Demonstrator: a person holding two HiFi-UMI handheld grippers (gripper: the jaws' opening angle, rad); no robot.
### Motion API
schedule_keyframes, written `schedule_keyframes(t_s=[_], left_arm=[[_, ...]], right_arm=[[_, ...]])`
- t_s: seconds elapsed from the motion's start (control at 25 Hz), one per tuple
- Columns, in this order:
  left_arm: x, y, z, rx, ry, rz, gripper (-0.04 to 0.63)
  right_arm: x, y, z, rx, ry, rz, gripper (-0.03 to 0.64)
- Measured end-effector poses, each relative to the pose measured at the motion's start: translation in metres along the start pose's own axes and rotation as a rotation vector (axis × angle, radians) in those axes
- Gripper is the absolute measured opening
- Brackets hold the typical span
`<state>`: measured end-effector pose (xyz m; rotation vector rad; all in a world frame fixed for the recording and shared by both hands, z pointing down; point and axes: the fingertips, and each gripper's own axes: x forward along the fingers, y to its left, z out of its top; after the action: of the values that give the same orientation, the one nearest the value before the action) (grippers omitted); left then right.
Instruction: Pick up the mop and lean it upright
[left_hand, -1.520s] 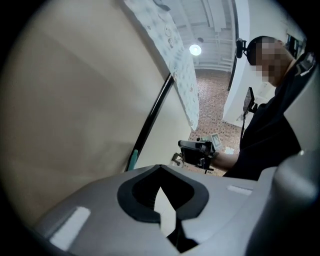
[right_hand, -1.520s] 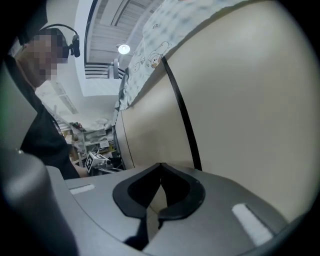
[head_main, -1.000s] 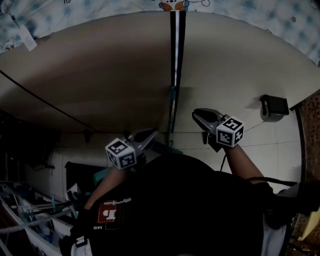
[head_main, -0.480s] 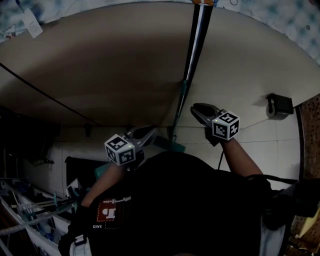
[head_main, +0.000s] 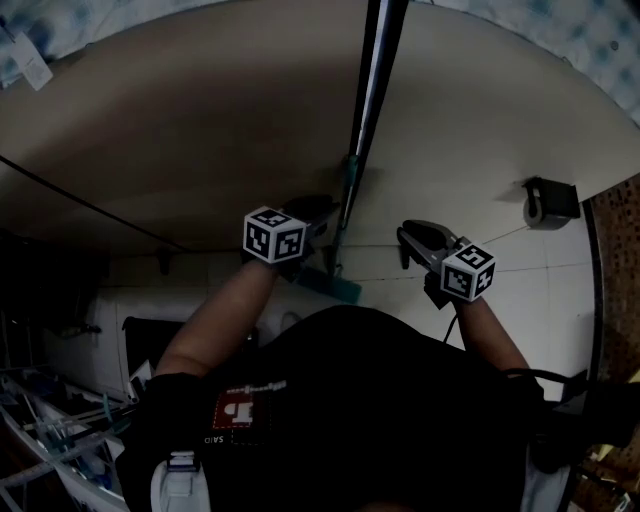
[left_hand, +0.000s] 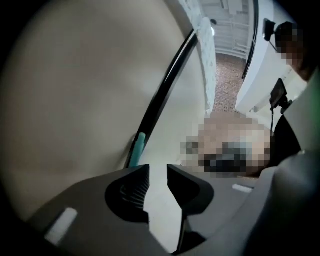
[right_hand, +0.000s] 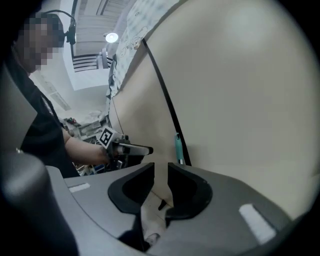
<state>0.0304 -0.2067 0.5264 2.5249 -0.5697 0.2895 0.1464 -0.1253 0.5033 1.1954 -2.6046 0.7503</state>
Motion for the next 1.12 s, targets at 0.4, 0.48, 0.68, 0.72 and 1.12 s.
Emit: schedule_keyframes(t_s=[0.4,0.48,0.68,0.72,1.12], left_arm=[[0.079,0.058,-0.005,0.039,0.107,0.266,0.197],[0.085,0.060,-0.007,0.035,0.116,0.297,0.196],[0.088,0.061,0.001,0.067,0.129,0.347,0.150],[0.088,0.062,0.001,0.082,0.136,0.350,0.112],[0.057,0.012,-0.003,0.296,0.183,0.234,0.097]], right_arm=[[-0.069,-0.045,-0.024,0.091,-0.040,-0.118,0.098],[-0.076,-0.048,-0.028,0.104,-0.046,-0.130,0.098],[-0.085,-0.045,-0.034,0.116,-0.045,-0.139,0.098],[-0.086,-0.045,-0.035,0.116,-0.045,-0.141,0.098],[-0.072,-0.048,-0.022,0.092,-0.051,-0.110,0.098]])
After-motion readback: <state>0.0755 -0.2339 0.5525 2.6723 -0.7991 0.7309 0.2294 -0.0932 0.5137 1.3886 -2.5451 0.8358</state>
